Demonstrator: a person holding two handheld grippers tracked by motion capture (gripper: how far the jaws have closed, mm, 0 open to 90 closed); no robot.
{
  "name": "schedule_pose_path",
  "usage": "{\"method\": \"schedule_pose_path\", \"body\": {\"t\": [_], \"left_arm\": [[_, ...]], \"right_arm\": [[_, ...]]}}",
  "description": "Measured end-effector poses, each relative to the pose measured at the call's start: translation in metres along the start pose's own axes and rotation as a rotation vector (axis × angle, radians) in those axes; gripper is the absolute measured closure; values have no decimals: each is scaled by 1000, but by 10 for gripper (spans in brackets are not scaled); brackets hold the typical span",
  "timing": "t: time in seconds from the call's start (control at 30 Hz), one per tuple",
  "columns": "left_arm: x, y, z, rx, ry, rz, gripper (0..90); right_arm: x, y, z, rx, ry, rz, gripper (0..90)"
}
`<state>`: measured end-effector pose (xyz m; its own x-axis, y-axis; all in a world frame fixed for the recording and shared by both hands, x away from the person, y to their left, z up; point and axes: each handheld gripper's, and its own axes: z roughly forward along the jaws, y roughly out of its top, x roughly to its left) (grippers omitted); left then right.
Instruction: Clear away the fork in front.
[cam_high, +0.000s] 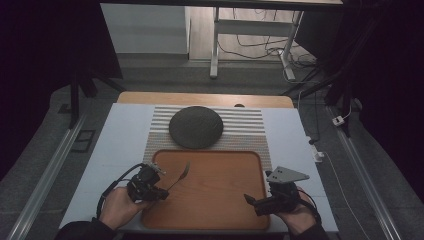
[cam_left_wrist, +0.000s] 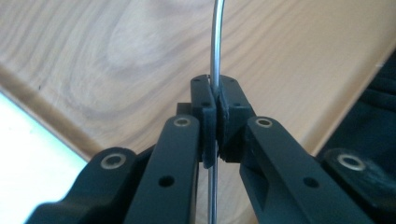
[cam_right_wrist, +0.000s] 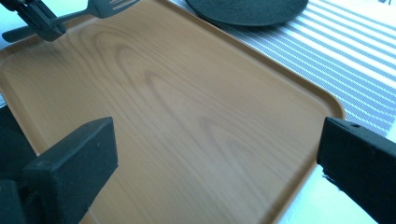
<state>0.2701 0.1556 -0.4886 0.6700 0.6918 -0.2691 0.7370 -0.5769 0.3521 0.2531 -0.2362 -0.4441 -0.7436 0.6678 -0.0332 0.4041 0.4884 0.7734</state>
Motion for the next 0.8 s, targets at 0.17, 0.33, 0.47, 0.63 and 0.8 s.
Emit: {"method": "schedule_pose_path", "body": {"t": [0.17,0.33,0.47,0.63,0.8], "left_arm": [[9,0,7,35,19,-65,861],[14,2,15,62,35,-96,859],[15,4,17,68,43,-111,849],[15,3,17,55,27,-110,786],[15,4,13,33,15,-100,684]], "right_arm": [[-3,-6,-3,20,-8,13,0],[-4,-10,-3,33,-15,13,0],[-5,-12,-5,44,-22,14,0],[-6,-13,-7,39,-22,26,0],[-9,-15,-11,36,-27,50,0]]}}
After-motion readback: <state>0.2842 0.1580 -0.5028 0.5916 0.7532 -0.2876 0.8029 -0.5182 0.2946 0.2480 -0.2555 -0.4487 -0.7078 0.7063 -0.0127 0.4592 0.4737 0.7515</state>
